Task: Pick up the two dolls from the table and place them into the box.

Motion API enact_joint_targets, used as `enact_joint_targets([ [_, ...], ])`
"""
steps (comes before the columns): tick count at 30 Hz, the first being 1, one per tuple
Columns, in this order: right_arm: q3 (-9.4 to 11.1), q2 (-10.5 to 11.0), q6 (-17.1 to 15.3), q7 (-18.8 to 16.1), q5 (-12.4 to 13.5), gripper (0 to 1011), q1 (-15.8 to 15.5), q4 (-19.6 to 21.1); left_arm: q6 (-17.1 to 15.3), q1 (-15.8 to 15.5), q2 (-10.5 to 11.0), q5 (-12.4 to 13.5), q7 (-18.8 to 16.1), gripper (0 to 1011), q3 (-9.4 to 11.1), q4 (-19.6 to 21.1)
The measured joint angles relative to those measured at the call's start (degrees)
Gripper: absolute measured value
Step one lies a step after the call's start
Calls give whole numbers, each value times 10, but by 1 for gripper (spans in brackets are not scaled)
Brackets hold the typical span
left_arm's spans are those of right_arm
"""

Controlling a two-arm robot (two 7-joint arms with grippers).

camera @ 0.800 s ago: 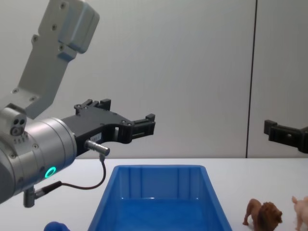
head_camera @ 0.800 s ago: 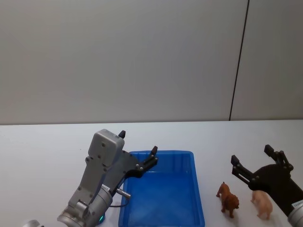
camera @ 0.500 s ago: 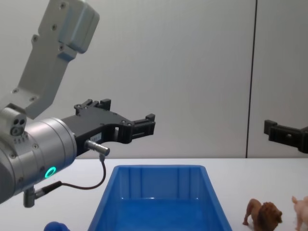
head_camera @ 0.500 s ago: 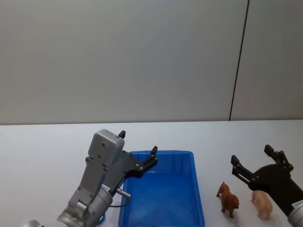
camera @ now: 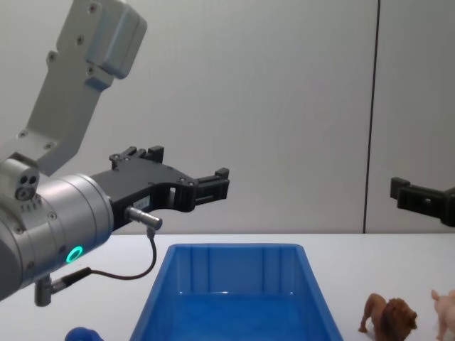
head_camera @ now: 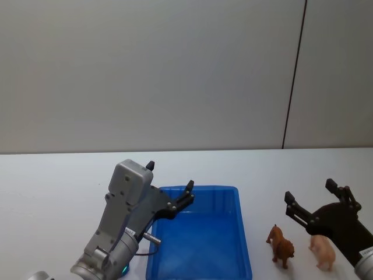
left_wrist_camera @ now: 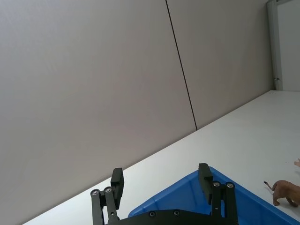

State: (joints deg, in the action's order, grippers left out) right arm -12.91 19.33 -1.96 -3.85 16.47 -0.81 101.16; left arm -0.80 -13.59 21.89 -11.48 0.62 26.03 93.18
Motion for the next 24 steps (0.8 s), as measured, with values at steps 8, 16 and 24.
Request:
enact_joint_targets([
  [8,7,7,-9,-9,4,1001,2,-8,0,0,0,0,0,1001,0,0],
  [16,21,28,-26,-23,10,1001,-6,-19,0,0,0,0,0,1001,0,0],
  [24,33,47,-41,-36,15,1001,-19,-31,0,0,0,0,0,1001,0,0],
])
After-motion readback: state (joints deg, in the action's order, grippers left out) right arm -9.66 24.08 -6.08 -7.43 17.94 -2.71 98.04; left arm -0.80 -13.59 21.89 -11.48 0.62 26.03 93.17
